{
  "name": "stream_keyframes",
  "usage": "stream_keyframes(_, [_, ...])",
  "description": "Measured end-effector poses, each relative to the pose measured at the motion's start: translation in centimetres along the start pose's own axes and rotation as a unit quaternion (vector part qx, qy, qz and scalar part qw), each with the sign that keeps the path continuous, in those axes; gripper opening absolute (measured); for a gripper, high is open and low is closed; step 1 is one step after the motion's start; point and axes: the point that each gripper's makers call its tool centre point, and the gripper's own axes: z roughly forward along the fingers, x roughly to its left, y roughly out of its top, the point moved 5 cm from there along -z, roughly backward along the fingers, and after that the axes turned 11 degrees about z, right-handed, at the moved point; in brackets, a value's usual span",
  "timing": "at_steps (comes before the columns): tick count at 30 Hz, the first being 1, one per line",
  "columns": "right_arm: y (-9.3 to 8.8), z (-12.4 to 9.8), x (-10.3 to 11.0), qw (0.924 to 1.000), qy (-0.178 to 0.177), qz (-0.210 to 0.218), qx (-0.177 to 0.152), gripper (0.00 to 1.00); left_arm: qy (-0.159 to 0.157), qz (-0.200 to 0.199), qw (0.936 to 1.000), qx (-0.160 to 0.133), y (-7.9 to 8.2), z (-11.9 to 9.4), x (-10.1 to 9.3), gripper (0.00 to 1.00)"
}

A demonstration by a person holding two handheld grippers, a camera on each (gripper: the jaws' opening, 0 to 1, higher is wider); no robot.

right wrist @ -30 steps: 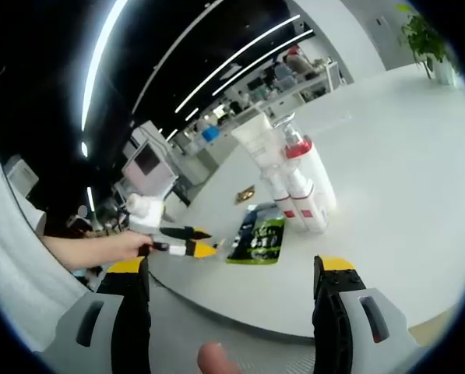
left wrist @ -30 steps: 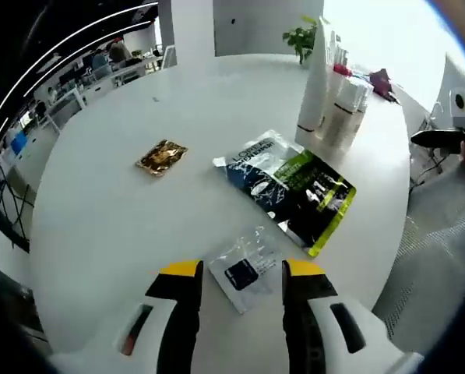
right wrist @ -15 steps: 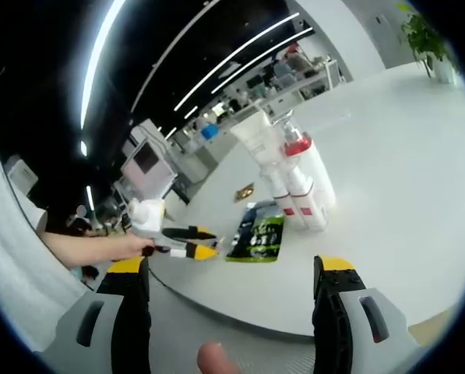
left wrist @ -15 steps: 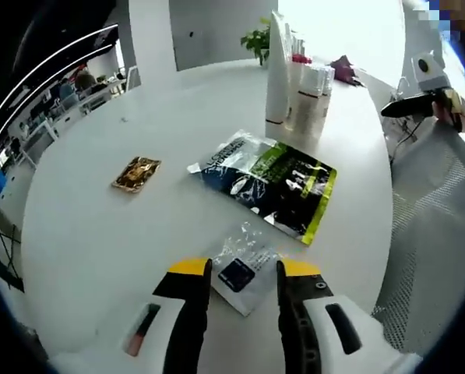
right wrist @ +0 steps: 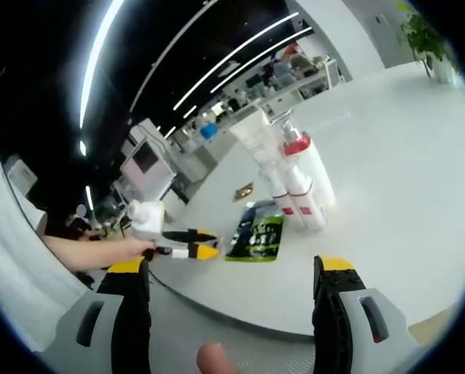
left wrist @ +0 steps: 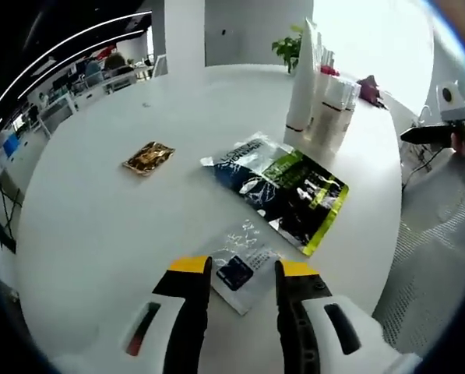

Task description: Arrange the skincare products in the storage area until every visible bottle or jar stands upright without overlapping.

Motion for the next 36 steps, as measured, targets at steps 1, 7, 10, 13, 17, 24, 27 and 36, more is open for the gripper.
stream_keyframes(1, [0.0,0.0,0.0,1.0000,0.000,0.000,0.000,0.86,0.001,-0.002,1.0000,0.000,0.0,0.0,0.0,0.35])
stream_keyframes(7, [0.1,0.0,0.0,1.0000,0.001,0.000,-0.003,0.86,0.000,-0.006,1.0000,0.000,0.2,0.0,-0.1,0.35])
stream_keyframes(10, [0.1,-0.1,-0.1,1.0000,0.002,0.000,-0.004,0.86,-0.004,-0.011,0.9999,-0.003,0.3,-0.1,-0.1,0.35])
stream_keyframes(13, [0.1,-0.1,-0.1,1.0000,0.003,0.000,-0.004,0.86,0.004,-0.016,0.9998,-0.014,0.7,-0.3,0.3,0.37])
stream_keyframes(17, [0.1,-0.1,-0.1,1.0000,0.004,-0.001,-0.001,0.86,0.005,-0.015,0.9996,-0.024,1.2,-0.3,-0.1,0.40])
stream_keyframes(24, [0.0,0.0,0.1,1.0000,0.004,-0.006,0.003,0.86,0.018,-0.023,0.9986,-0.045,1.6,-2.0,-0.2,0.43])
stream_keyframes(27, [-0.1,0.1,0.1,0.9999,0.005,-0.008,0.005,0.86,0.034,-0.051,0.9973,-0.041,1.0,-3.2,0.3,0.47])
stream_keyframes(36, [-0.1,0.1,0.2,0.9998,0.004,-0.016,0.007,0.86,0.056,-0.093,0.9931,-0.045,-1.1,-6.3,0.5,0.60])
